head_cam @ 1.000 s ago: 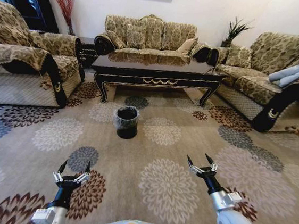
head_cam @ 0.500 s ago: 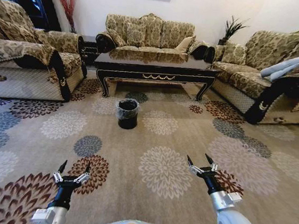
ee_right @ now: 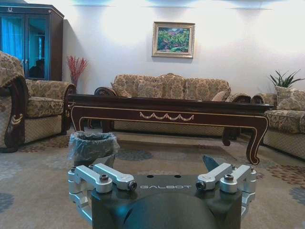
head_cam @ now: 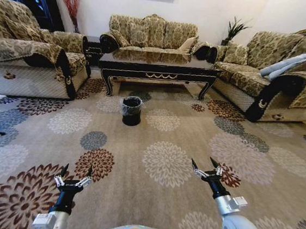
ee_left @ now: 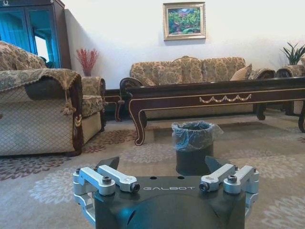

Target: Move to the front of the table and pick up the trash from the floor, then place it into the trash bin.

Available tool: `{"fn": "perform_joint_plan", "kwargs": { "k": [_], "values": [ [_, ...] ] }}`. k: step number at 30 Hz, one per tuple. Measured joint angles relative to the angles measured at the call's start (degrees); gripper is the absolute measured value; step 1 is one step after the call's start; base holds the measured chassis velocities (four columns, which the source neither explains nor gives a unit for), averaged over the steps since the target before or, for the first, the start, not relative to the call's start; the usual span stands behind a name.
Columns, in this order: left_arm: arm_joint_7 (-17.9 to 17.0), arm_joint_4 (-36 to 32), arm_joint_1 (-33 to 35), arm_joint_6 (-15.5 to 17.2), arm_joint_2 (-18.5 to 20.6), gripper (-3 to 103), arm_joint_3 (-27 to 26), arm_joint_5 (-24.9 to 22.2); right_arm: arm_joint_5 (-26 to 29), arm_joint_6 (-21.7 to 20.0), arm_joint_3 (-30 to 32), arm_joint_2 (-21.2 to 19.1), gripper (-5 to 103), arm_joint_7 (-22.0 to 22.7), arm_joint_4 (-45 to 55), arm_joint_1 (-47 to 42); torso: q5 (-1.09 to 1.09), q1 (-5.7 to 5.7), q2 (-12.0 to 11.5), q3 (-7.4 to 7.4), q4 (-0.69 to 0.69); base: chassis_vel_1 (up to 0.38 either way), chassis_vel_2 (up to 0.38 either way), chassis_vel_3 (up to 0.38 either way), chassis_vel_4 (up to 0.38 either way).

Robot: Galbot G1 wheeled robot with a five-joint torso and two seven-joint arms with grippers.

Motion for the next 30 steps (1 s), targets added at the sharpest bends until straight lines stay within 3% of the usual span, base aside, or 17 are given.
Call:
{"fn": "perform_joint_plan", "kwargs": {
  "k": [20,30],
  "values": [
    [0.0,0.0,0.0,0.0,0.0,100,0.0,0.0,0.0,0.0,0.0,0.0,100,0.0,0.0,0.0,0.00,-0.01,0.0,-0.01,0.00,0.154,-0.153,-0.140,0.160],
    [0.0,0.0,0.0,0.0,0.0,100,0.0,0.0,0.0,0.0,0.0,0.0,100,0.0,0.0,0.0,0.00,0.00,0.0,0.01,0.00,0.023,-0.020,-0.027,0.023]
  ]
}}
